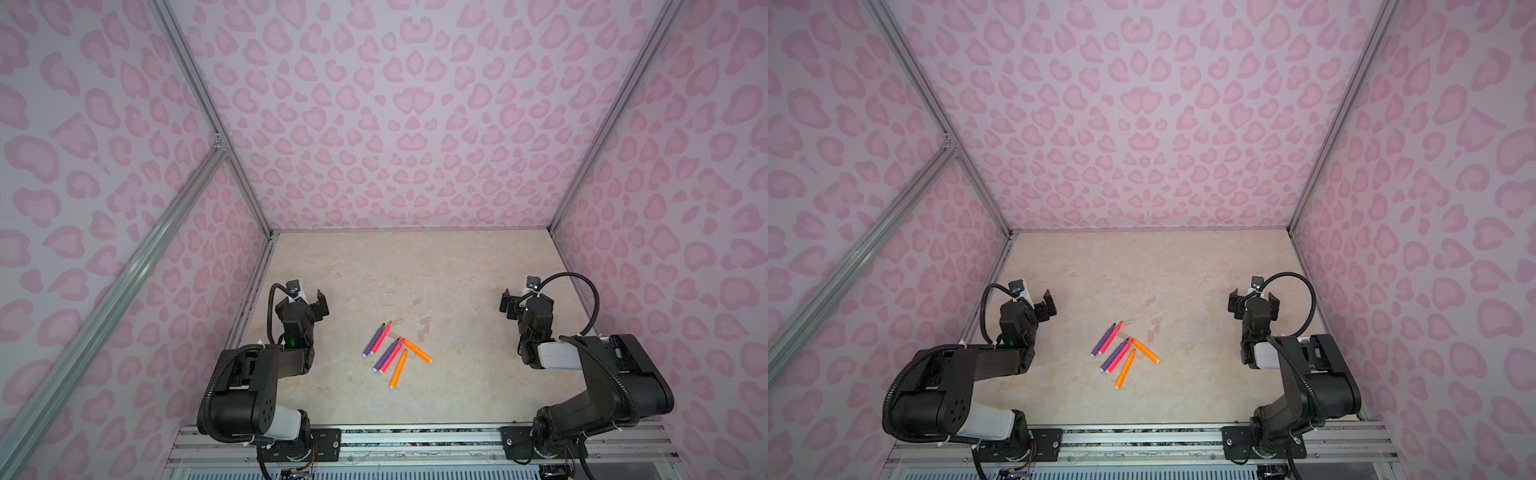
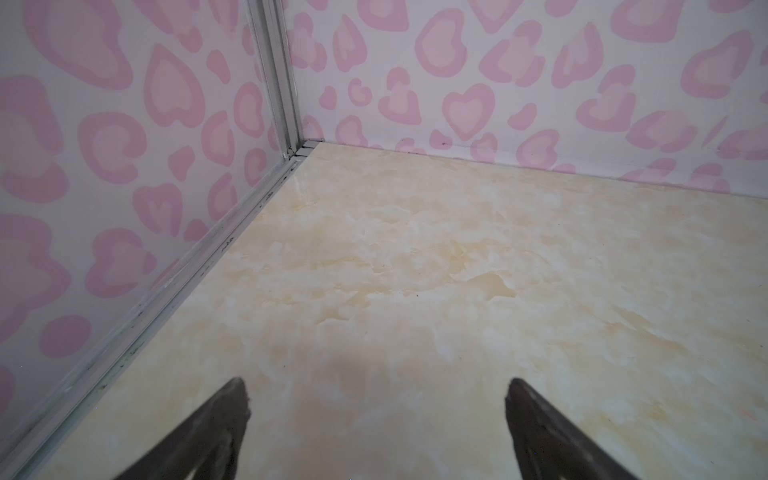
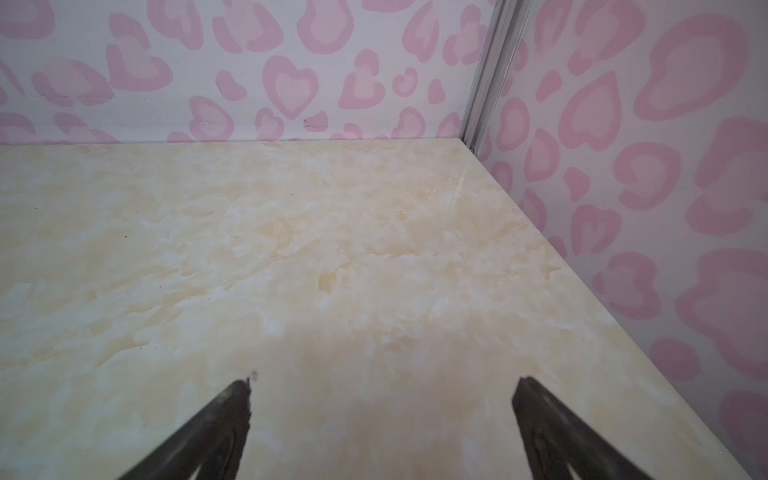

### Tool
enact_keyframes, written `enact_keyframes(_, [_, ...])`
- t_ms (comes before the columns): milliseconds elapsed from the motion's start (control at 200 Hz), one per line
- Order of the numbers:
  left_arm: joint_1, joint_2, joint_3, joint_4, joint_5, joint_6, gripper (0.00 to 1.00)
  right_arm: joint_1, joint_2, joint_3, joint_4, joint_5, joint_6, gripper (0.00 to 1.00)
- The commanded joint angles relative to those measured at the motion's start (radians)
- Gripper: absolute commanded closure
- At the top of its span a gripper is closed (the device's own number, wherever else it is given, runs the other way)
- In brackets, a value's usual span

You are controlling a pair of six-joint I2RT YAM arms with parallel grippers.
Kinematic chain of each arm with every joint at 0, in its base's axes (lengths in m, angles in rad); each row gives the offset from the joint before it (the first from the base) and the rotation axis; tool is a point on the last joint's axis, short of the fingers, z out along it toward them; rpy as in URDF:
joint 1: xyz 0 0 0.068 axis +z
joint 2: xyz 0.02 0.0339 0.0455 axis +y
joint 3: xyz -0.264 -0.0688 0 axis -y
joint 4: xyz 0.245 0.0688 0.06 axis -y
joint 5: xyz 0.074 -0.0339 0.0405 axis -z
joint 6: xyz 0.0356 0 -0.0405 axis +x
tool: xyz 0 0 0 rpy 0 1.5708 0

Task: Insert the pens into the pen caps

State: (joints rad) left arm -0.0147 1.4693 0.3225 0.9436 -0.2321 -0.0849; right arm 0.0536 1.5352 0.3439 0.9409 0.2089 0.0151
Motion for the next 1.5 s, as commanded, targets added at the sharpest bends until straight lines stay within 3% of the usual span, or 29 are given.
enact_keyframes(0, [-0.001,-0.001,-0.002,0.046,-0.004,0.01,0.03,0.002,0.0,0.0,0.019,0.006,0.002,0.0])
enact_keyframes(825, [0.001,-0.003,-0.004,0.048,-0.004,0.01,0.03,0.002,0.0,-0.003,0.021,0.008,0.003,0.0])
enact_keyframes(885, [-0.001,-0.01,-0.002,0.045,-0.005,0.013,0.03,0.011,-0.019,-0.006,0.059,0.061,0.001,0.0])
enact_keyframes(960, [-0.007,-0.067,0.062,-0.119,-0.03,0.011,0.03,0.031,-0.116,0.047,-0.133,0.224,0.046,0.0])
enact_keyframes(1030, [-0.008,-0.115,0.171,-0.36,-0.064,-0.005,0.03,0.022,-0.199,0.109,-0.334,0.254,0.102,0.01])
enact_keyframes(1080, [-0.011,-0.138,0.176,-0.368,-0.05,-0.007,0.03,0.02,-0.243,0.136,-0.415,0.258,0.157,0.0])
enact_keyframes(1150, [-0.022,-0.191,0.164,-0.371,-0.066,-0.03,0.03,0.019,-0.3,0.19,-0.564,0.29,0.292,0.01])
enact_keyframes(1210, [-0.022,-0.257,0.183,-0.435,-0.067,-0.084,0.03,0.017,-0.332,0.268,-0.771,0.34,0.502,0.0])
enact_keyframes(1270, [-0.022,-0.331,0.219,-0.534,-0.03,-0.136,0.03,0.005,-0.339,0.329,-0.901,0.267,0.573,0.01])
enact_keyframes(1360, [-0.028,-0.433,0.241,-0.622,0.025,-0.16,0.03,0.003,-0.329,0.352,-0.941,0.101,0.629,0.0])
enact_keyframes(1445, [-0.029,-0.52,0.226,-0.655,-0.038,-0.242,0.03,0.009,-0.334,0.294,-0.814,-0.079,0.606,0.01])
enact_keyframes(1495, [-0.028,-0.568,0.248,-0.741,-0.119,-0.334,0.03,0.024,-0.349,0.248,-0.736,-0.109,0.581,0.01])
